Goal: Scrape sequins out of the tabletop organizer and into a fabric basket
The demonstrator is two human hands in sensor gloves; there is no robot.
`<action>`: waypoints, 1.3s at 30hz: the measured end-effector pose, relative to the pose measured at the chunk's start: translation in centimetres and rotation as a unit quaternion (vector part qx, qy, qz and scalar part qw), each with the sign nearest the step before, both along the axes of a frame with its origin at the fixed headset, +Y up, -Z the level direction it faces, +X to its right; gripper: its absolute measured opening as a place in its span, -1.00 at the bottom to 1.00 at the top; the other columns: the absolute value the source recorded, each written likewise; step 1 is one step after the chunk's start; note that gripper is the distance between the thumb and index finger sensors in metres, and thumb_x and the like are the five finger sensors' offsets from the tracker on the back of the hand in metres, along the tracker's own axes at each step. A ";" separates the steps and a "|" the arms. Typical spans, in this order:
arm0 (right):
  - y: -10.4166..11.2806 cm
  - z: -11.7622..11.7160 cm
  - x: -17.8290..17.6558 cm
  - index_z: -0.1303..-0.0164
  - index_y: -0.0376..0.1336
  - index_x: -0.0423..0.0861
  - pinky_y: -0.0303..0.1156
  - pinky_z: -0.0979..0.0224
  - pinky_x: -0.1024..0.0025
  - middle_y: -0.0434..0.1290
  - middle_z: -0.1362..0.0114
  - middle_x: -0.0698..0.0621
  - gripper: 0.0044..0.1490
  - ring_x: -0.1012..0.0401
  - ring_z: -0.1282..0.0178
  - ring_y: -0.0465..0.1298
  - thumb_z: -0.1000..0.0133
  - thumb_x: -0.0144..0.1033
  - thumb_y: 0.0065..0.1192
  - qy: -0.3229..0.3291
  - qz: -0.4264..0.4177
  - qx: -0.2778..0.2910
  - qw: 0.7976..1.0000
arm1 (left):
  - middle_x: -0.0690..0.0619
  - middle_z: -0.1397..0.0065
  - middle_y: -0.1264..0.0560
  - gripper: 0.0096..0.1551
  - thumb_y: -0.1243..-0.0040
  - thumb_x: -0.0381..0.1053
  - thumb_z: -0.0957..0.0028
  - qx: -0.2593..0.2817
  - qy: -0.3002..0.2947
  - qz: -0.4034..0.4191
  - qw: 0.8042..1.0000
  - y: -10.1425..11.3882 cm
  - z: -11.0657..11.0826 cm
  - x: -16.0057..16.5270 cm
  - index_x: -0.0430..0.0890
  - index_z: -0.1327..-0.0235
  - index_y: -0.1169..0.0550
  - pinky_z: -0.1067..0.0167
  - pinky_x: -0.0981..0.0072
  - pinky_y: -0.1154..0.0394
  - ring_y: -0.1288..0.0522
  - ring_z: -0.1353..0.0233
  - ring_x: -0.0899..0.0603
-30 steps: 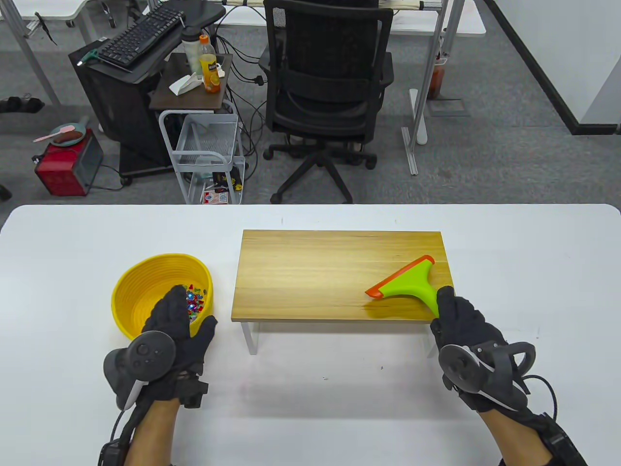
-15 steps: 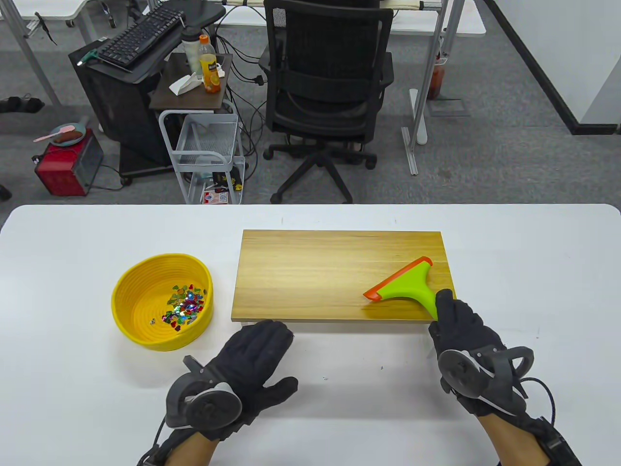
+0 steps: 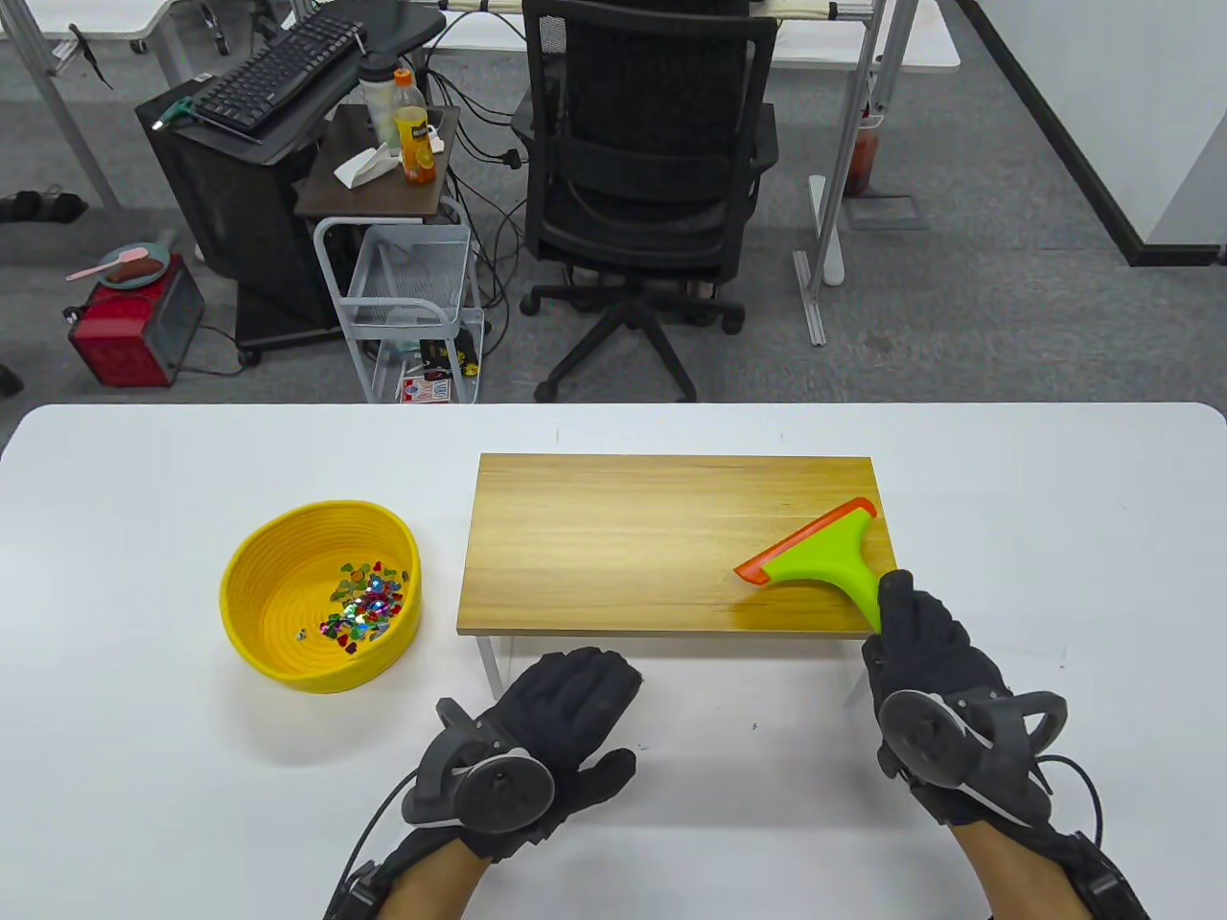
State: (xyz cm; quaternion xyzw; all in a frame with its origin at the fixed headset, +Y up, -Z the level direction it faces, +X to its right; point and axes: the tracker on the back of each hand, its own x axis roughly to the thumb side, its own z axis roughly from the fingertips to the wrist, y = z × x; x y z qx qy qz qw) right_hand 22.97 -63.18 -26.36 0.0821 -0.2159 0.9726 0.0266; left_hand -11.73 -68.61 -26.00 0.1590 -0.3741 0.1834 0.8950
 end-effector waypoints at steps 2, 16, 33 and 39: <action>0.2 -0.1 0.7 -0.66 -0.07 -0.33 0.58 -0.15 0.14 0.24 -0.53 -0.36 -0.17 -0.13 -0.17 0.56 -0.30 -0.25 0.11 -0.012 -0.013 0.000 1.000 | -0.04 -0.56 -0.39 -0.10 -0.26 0.40 0.08 0.002 0.000 -0.001 1.000 -0.3 0.0 0.1 0.02 -0.45 -0.30 -0.50 -0.17 -0.31 -0.42 -0.51 -0.23; -1.2 -0.5 6.7 -0.64 -0.15 -0.39 0.57 -0.20 0.09 0.17 -0.53 -0.44 -0.16 -0.18 -0.21 0.52 -0.31 -0.31 0.07 -0.122 -0.057 -0.028 0.990 | -0.05 -0.54 -0.42 -0.12 -0.25 0.40 0.08 -0.001 -0.004 0.005 1.000 -0.9 -0.1 -0.1 0.00 -0.43 -0.33 -0.48 -0.18 -0.32 -0.44 -0.49 -0.25; -8.1 -2.4 9.6 -0.62 -0.18 -0.46 0.59 -0.20 0.03 0.14 -0.52 -0.51 -0.15 -0.24 -0.22 0.51 -0.29 -0.37 0.05 -0.221 -0.079 -0.140 0.962 | -0.05 -0.53 -0.43 -0.14 -0.24 0.39 0.07 0.001 -0.003 0.005 1.000 -0.9 0.0 -0.1 0.00 -0.42 -0.35 -0.47 -0.20 -0.33 -0.45 -0.48 -0.25; -10.6 -2.9 9.2 -0.62 -0.12 -0.44 0.61 -0.18 0.04 0.18 -0.51 -0.49 -0.16 -0.23 -0.20 0.53 -0.28 -0.36 0.12 -0.225 -0.065 -0.187 0.954 | -0.05 -0.53 -0.43 -0.14 -0.24 0.39 0.07 -0.001 -0.005 0.002 1.000 -1.0 0.1 0.0 0.00 -0.42 -0.35 -0.47 -0.20 -0.33 -0.45 -0.48 -0.25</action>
